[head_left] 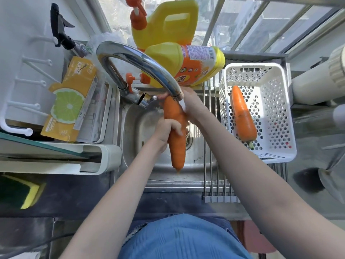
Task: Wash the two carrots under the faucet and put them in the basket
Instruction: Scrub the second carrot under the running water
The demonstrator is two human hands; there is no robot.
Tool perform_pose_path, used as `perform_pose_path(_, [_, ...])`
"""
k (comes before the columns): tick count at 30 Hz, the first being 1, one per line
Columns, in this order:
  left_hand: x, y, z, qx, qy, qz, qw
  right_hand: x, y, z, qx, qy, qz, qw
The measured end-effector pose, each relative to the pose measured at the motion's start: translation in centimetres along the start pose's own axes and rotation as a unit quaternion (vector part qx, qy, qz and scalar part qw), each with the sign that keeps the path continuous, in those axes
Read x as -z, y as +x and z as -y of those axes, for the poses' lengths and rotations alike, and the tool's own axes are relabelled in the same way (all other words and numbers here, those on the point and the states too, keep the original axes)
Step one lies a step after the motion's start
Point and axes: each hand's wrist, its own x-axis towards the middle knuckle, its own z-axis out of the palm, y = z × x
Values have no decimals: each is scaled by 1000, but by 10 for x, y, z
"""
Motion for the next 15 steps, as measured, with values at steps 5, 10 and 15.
perform_pose_path(5, [-11, 2, -8, -59, 41, -16, 997, 11, 13, -13, -107, 231, 38, 966])
perform_pose_path(10, [-16, 7, -1, -121, 73, -98, 985, 6, 21, -8, -123, 135, -33, 983])
perform_pose_path(15, [-20, 9, 7, -99, 116, -141, 978, 1, 29, -11, -131, 42, -95, 986])
